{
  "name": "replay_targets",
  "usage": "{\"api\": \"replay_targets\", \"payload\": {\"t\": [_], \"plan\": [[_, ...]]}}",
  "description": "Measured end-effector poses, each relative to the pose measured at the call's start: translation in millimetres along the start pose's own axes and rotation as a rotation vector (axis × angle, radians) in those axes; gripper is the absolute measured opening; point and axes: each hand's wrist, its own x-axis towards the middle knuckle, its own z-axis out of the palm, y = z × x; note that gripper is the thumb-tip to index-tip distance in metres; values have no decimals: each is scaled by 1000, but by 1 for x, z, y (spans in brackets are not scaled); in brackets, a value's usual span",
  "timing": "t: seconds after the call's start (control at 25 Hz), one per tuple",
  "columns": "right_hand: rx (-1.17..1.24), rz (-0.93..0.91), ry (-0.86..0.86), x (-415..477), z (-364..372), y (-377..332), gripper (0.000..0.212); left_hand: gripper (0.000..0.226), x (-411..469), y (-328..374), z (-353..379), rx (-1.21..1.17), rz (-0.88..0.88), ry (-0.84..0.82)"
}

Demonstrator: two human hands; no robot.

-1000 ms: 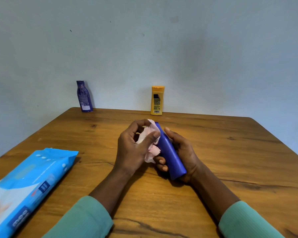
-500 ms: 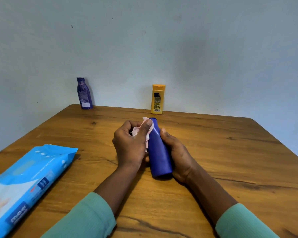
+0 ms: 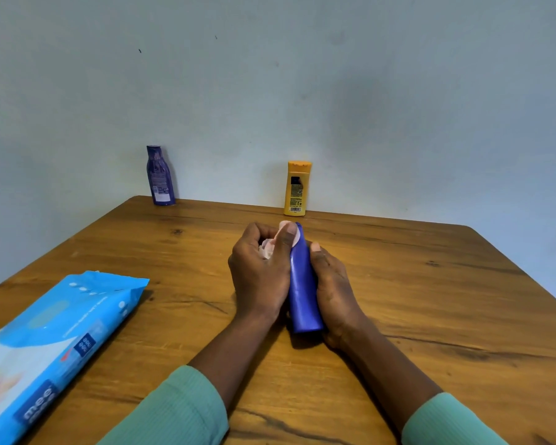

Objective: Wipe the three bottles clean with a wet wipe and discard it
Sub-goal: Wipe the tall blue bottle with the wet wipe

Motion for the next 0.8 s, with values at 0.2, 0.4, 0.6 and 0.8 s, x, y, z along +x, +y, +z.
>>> {"api": "replay_targets", "payload": {"t": [0.2,0.4,0.6,0.8], "plan": [[-98,62,-41,-2,-1,-3,38,27,13,-2,-10,-106,-60,-42],[-5,122,-15,0,-9,-5,47,21,-7,7,-9,-147,-22,-212],[-44,141,-80,2,-6,-5,74,13,11,3,-12,-162,-106,-103],[207,123,-41,10,-17,-5,72,17,-14,6,-8,-37,88,-312]]}}
